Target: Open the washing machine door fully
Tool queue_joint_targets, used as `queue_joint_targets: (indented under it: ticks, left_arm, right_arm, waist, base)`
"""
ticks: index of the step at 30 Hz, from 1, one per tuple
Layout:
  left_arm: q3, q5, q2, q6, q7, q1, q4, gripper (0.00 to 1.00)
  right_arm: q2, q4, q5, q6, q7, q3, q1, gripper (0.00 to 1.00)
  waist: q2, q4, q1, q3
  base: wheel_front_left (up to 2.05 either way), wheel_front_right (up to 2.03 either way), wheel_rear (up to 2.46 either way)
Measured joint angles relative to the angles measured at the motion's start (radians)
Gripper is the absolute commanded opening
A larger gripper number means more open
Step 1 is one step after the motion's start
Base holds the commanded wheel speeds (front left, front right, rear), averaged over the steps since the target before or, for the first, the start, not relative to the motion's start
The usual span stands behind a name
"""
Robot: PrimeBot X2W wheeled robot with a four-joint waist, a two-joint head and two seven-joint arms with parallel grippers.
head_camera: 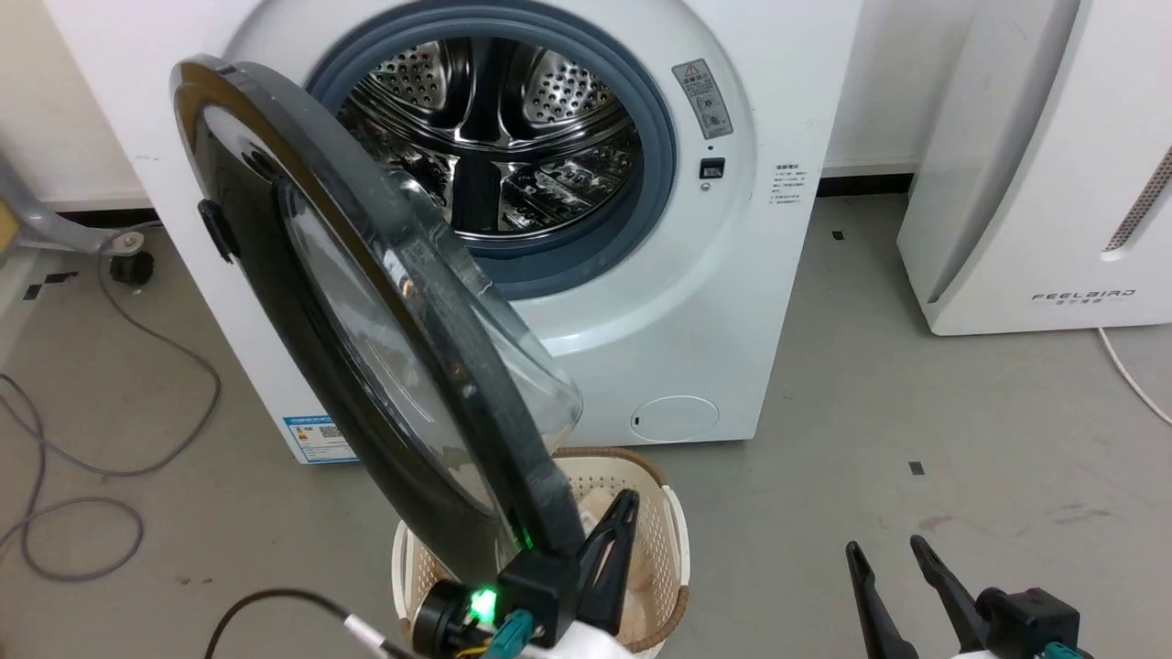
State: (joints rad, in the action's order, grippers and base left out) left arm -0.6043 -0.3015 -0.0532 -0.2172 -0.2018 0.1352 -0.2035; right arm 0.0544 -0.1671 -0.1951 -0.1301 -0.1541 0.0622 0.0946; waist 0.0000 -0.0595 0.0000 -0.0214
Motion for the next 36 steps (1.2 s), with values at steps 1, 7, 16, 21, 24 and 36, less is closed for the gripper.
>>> queue_joint_targets:
  ticks: [1, 7, 16, 21, 24, 36]
  left_arm:
    - [0.001, 0.0, -0.008, -0.007, 0.005, -0.013, 0.018, 0.0]
    - [0.014, 0.001, -0.067, -0.064, 0.048, -0.098, 0.136, 0.0]
    - [0.033, 0.008, -0.124, -0.125, 0.102, -0.19, 0.283, 0.0]
    - [0.036, 0.008, -0.132, -0.139, 0.11, -0.205, 0.314, 0.0]
    - [0.046, 0.008, -0.141, -0.152, 0.112, -0.215, 0.327, 0.0]
    - [0.176, -0.022, -0.207, -0.18, 0.08, -0.213, 0.3, 0.0]
  right_arm:
    - [0.0, -0.001, 0.0, 0.0, 0.002, 0.0, 0.0, 1.0]
    - [0.0, -0.009, 0.0, 0.0, 0.007, 0.004, 0.0, 1.0]
    - [0.0, -0.01, 0.0, 0.0, 0.016, -0.007, 0.001, 1.0]
    - [0.0, -0.01, 0.0, 0.0, 0.017, -0.008, 0.001, 1.0]
    - [0.0, -0.009, 0.0, 0.0, 0.017, -0.006, 0.001, 1.0]
    - [-0.001, -0.011, -0.009, 0.0, 0.017, 0.012, -0.004, 1.0]
  waist:
    - [0.0, 0.002, 0.0, -0.001]
    - [0.0, 0.016, 0.0, -0.005]
    - [0.0, 0.082, 0.0, -0.006]
    - [0.0, 0.149, 0.0, -0.004]
    - [0.0, 0.197, 0.0, -0.002]
    - [0.0, 0.351, 0.0, 0.01]
  base:
    - [0.0, 0.0, 0.0]
    - [0.0, 0.0, 0.0]
    - [0.0, 0.0, 0.0]
    - [0.0, 0.0, 0.0]
    - [0.0, 0.0, 0.0]
    - [0.0, 0.0, 0.0]
